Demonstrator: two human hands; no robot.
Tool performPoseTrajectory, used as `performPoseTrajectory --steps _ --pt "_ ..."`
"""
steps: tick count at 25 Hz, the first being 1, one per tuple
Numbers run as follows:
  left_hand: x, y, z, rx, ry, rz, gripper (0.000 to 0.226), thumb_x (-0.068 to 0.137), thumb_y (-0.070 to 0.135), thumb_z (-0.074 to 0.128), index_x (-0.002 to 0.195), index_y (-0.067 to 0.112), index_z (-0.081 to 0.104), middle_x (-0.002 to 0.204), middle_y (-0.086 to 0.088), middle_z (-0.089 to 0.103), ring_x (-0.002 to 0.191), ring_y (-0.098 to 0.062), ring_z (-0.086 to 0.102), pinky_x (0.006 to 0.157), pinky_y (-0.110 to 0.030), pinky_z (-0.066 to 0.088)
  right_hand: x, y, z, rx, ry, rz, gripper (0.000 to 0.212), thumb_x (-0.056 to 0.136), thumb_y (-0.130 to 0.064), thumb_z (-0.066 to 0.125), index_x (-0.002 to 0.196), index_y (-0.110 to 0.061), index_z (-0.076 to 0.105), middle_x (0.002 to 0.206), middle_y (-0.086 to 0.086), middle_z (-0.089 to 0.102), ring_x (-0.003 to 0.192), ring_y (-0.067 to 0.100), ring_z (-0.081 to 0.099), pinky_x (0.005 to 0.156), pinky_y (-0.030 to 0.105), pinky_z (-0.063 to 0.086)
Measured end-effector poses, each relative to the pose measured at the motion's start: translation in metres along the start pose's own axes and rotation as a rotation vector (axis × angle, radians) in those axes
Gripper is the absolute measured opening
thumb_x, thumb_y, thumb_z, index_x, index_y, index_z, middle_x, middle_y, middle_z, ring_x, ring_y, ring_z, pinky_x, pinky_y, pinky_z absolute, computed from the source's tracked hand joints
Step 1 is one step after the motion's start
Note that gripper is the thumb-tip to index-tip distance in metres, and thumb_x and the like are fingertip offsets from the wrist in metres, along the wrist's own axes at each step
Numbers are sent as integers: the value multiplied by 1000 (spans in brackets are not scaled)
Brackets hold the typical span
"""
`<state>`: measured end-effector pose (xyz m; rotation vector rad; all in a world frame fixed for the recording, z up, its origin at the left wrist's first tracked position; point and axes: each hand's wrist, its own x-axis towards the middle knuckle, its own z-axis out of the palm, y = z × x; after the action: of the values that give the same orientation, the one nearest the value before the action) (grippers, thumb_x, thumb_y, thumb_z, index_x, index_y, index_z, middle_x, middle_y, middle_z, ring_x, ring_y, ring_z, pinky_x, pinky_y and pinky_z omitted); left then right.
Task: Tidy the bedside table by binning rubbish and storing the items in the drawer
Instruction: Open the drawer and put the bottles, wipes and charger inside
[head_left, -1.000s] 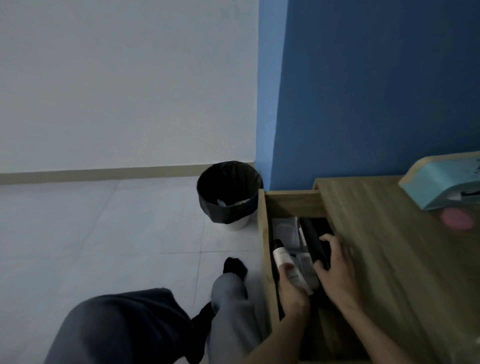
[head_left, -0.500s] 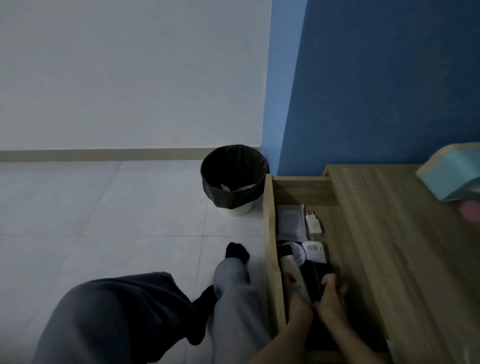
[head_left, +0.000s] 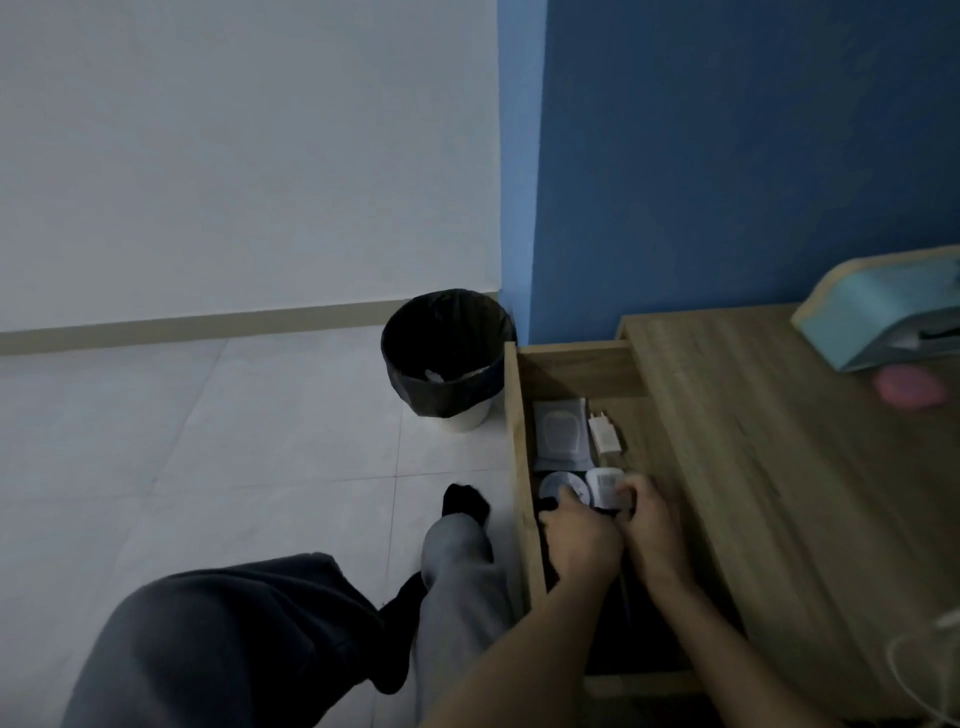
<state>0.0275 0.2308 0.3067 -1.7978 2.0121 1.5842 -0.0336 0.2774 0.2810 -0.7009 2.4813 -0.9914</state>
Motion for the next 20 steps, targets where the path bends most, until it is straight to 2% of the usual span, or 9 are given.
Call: performPoseTrajectory --steps 2,5,9,11,13,15,17,19,20 --pt "9 22 0 142 106 38 45 90 23 47 134 20 37 142 -15 36 128 -32 40 103 -42 39 9 -17 -21 36 123 -111 23 77 6 56 97 -4 59 98 15 65 87 22 58 72 23 38" --pt "14 50 8 156 125 188 43 89 24 47 131 22 40 143 -10 37 133 -30 34 108 -45 33 31 -21 -57 32 335 -201 25 72 10 55 92 -2 61 94 15 67 84 24 61 72 22 38" --pt "14 84 29 134 -51 577 52 86 10 48 137 17 42 147 -9 33 138 -27 28 112 -30 28 71 12 -109 -75 473 -40 35 68 10 59 102 2 60 104 26 62 97 39 58 82 36 44" --pt "14 100 43 245 -198 698 57 90 17 51 143 17 32 154 -10 19 144 -31 14 117 -34 20 87 37 -129 -168 463 75 40 70 5 64 109 8 56 111 33 57 104 45 53 90 44 43" --pt "22 107 56 417 -277 685 66 92 33 51 148 20 20 160 -9 0 146 -34 -8 119 -47 8 101 60 -142 -214 449 133 48 69 2 69 113 12 52 116 37 52 109 49 48 94 49 42" --pt "33 110 66 590 -286 645 78 89 42 54 150 22 10 159 -7 -15 144 -34 -22 116 -52 -3 112 76 -151 -223 451 205 57 72 -4 70 121 12 46 124 37 46 113 49 44 94 48 40" --pt "40 115 71 753 -247 672 89 85 46 58 151 22 3 158 -9 -19 142 -34 -26 114 -51 -12 122 88 -160 -187 460 239 71 75 -11 71 133 7 34 134 33 37 119 47 40 96 49 38" --pt "49 126 70 808 -243 716 94 83 48 60 151 23 1 158 -10 -19 141 -36 -26 113 -51 -15 133 96 -167 -132 456 237 88 73 -17 74 142 -3 21 145 27 25 127 46 33 100 53 36" --pt "55 132 69 810 -255 727 95 82 48 61 151 24 0 158 -9 -19 141 -36 -26 113 -51 -15 139 100 -172 -129 459 209 95 69 -20 78 143 -6 20 148 26 21 131 45 28 103 55 33"
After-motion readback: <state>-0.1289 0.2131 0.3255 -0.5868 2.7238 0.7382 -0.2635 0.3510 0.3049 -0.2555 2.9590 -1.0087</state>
